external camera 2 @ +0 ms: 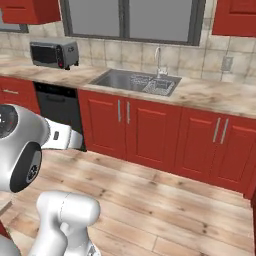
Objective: Retrieve the kiwi and peach from the fridge and place them into the bowl on the dining table.
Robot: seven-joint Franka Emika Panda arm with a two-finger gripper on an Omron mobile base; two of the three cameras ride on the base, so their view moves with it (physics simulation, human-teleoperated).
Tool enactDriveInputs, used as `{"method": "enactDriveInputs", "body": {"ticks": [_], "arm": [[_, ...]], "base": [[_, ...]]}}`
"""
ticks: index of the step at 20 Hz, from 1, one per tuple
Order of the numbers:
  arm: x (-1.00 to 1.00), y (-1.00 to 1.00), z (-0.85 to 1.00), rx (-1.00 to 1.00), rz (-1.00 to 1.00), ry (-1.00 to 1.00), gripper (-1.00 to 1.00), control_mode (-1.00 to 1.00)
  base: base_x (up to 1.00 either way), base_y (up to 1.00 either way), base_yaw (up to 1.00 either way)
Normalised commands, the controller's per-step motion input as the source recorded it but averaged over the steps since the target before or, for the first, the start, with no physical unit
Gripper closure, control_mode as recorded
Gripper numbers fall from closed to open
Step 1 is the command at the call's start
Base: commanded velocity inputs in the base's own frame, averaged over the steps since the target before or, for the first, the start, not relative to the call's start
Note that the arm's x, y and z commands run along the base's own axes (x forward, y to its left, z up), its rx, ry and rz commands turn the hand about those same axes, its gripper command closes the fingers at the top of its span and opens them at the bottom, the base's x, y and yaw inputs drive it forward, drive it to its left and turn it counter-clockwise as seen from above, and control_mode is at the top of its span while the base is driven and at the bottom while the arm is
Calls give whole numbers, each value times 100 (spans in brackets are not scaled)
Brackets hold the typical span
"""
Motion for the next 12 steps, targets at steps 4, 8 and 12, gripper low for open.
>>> {"method": "enactDriveInputs", "body": {"ticks": [4,8,12], "arm": [[0,0,0,0,0,0,100,100],[0,0,0,0,0,0,100,100],[0,0,0,0,0,0,100,100]], "base": [[100,-3,53],[100,-1,67],[100,0,76]]}}
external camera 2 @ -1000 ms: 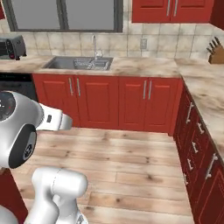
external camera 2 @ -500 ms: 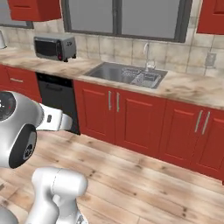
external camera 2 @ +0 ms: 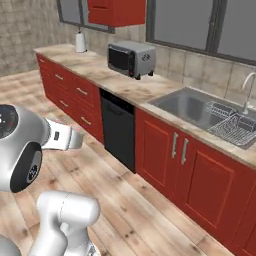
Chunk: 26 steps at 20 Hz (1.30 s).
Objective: Retrieve the kiwi and peach from the fridge and place them into the bowl on the dining table.
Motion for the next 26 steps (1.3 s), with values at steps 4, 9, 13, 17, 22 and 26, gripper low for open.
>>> {"method": "enactDriveInputs", "body": {"ticks": [4,9,13,17,22,26], "arm": [[0,0,0,0,0,0,100,100],[0,0,0,0,0,0,100,100],[0,0,0,0,0,0,100,100],[0,0,0,0,0,0,100,100],[0,0,0,0,0,0,100,100],[0,0,0,0,0,0,100,100]], "base": [[100,0,81],[100,0,73],[100,-20,51],[100,-28,41],[100,-19,35],[100,-5,26]]}}
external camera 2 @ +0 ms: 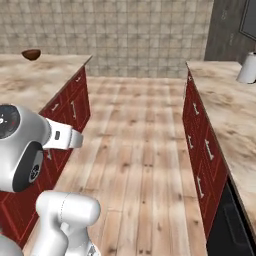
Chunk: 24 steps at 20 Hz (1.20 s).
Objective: Retrieve the kiwi and peach from the fridge and place them into the bowl on the dining table.
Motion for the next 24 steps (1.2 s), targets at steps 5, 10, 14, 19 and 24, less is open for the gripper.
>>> {"method": "enactDriveInputs", "body": {"ticks": [5,10,14,19,24], "arm": [[0,0,0,0,0,0,100,100],[0,0,0,0,0,0,100,100],[0,0,0,0,0,0,100,100],[0,0,0,0,0,0,100,100],[0,0,0,0,0,0,100,100]], "base": [[100,-14,13],[100,-41,1],[100,-31,0],[100,-5,0],[100,0,0]]}}
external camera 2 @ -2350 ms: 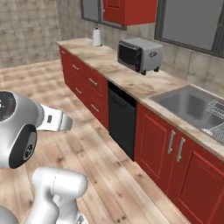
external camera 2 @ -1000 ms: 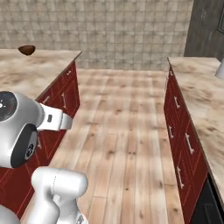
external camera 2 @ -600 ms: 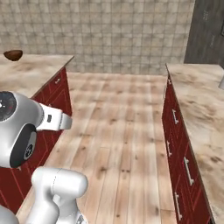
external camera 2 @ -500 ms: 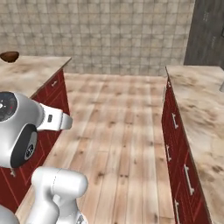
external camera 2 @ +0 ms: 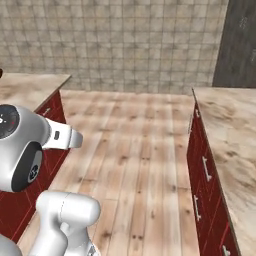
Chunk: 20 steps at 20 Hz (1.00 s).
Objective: Retrieve the kiwi and peach from the fridge and place them into the bowl on the dining table.
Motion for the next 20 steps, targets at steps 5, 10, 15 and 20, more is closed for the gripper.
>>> {"method": "enactDriveInputs", "body": {"ticks": [5,10,15,20], "arm": [[0,0,0,0,0,0,100,100],[0,0,0,0,0,0,100,100],[0,0,0,0,0,0,100,100],[0,0,0,0,0,0,100,100]], "base": [[100,0,0],[100,0,0],[100,0,0],[100,2,6]]}}
